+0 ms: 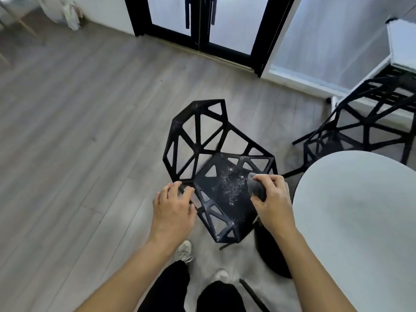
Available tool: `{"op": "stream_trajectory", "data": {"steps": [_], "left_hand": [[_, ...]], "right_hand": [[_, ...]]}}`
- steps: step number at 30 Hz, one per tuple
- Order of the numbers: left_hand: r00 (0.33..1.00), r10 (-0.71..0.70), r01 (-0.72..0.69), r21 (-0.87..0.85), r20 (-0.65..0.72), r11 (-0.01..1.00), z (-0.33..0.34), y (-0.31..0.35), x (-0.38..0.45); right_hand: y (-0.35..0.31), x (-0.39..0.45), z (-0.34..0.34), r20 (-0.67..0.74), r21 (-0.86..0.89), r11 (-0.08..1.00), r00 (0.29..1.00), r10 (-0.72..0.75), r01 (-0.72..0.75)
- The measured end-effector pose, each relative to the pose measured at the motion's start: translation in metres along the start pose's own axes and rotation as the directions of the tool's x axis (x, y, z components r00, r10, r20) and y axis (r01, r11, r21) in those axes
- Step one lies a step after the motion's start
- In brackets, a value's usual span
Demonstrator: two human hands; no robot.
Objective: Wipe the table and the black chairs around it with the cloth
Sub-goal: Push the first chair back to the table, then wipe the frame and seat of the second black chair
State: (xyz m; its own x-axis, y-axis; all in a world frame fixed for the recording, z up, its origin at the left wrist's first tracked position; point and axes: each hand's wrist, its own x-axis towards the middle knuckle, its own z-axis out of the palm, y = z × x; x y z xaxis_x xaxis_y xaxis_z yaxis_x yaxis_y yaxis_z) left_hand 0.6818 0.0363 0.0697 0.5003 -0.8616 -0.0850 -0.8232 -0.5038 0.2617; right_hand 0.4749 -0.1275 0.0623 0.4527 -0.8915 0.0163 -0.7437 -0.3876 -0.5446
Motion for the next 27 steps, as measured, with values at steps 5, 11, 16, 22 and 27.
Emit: {"op": "stream_trajectory", "data": {"steps": [5,11,16,22,27], "left_hand": [[0.992,-0.11,0.11,0.004,0.068,0.994,0.069,0.001,0.04],[0.913,-0.354,0.366,-0.025,0.204,0.93,0.174,0.006,0.072],[0.886,-0.405,0.422,-0.031,0.224,0.906,0.237,0.011,0.093],[0.865,-0.423,0.442,-0.011,0.269,0.897,0.287,0.005,0.096],[0.898,-0.385,0.414,-0.112,0.214,0.903,0.308,-0.002,0.084]], "right_hand": [[0.055,0.087,0.049,0.07,-0.035,0.999,0.997,-0.02,0.022],[0.138,0.189,0.122,0.225,-0.162,0.983,0.973,-0.053,0.091],[0.199,0.263,0.165,0.25,-0.221,0.969,0.967,-0.055,0.112],[0.252,0.315,0.197,0.21,-0.212,0.973,0.968,0.136,-0.091],[0.278,0.325,0.212,0.28,-0.215,0.965,0.937,0.208,-0.15]]}}
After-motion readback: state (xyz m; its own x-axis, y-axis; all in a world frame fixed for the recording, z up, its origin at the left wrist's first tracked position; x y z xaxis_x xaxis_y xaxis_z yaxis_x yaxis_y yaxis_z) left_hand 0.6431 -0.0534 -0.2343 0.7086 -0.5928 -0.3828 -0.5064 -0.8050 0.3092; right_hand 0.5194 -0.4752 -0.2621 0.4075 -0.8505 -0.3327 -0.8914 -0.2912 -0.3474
